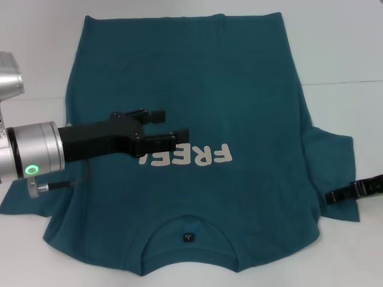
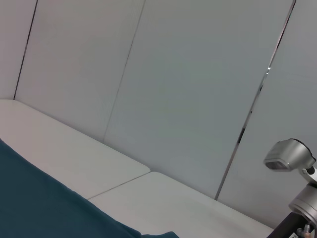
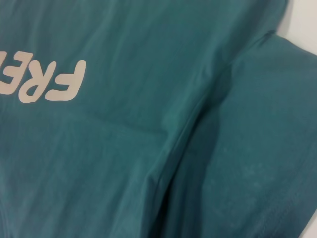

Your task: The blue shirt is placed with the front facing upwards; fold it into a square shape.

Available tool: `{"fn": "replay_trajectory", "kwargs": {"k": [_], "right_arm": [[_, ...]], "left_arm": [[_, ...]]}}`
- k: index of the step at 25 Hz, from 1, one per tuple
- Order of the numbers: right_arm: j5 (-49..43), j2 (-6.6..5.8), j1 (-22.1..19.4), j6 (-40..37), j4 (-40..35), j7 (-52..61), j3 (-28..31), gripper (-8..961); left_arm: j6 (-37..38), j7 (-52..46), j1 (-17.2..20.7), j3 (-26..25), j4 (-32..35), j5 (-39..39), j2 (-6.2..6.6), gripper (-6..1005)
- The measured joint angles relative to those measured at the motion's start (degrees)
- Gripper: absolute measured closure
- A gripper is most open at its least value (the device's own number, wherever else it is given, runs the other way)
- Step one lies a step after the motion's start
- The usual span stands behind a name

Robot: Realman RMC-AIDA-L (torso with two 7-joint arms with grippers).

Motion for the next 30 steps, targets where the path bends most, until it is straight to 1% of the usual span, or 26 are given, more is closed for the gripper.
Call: {"fn": "replay_trajectory", "kwargs": {"k": [7,10,15,26,30], "right_arm": [[0.04,-0.04,0.15,0.63,0.74,-0.01,-0.01,182],[-0.05,-0.09,0.14,0.58,0.84,0.13,-0.05,279],[-0.31,-0.03,0.14,0.35,0.94,0.41,-0.07,486],[-0.41,-0.08,-0.1,-0.08,0.92,0.82,-0.06,560],[-0.45,-0.22,-0.28,-0.29,0.59,0.88,-0.06,682]], "left_arm": [[0.0,0.06,0.14,-0.17,0.0,-0.02,0.03,112],[0.0,0.1,0.15,-0.2,0.0,-0.03,0.03,112],[0.0,0.21,0.15,-0.16,0.0,-0.05,0.0,113],[0.0,0.42,0.15,-0.09,0.0,-0.05,-0.06,113],[0.0,0.44,0.19,-0.15,0.0,-0.04,-0.09,113]]}}
